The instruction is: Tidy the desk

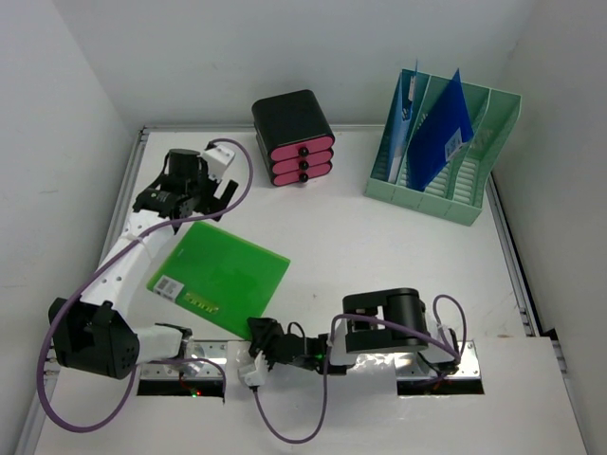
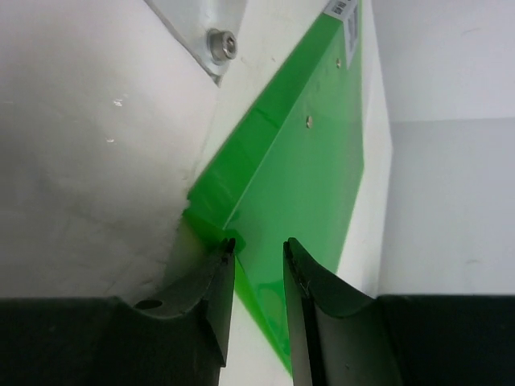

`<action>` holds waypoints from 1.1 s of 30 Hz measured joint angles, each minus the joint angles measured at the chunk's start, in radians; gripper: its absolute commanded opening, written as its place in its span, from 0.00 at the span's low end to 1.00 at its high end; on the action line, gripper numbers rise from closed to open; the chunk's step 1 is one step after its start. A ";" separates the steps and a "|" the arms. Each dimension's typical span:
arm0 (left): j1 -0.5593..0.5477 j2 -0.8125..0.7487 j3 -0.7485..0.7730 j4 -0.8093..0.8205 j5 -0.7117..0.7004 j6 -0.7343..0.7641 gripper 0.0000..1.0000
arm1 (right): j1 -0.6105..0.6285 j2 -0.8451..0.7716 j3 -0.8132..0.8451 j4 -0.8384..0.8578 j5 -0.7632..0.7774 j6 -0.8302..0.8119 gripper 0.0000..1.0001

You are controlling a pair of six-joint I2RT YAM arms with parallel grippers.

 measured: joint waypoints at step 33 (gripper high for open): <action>0.000 0.000 0.159 -0.286 0.348 0.297 0.86 | -0.315 -0.225 0.055 -0.061 -0.066 0.300 0.00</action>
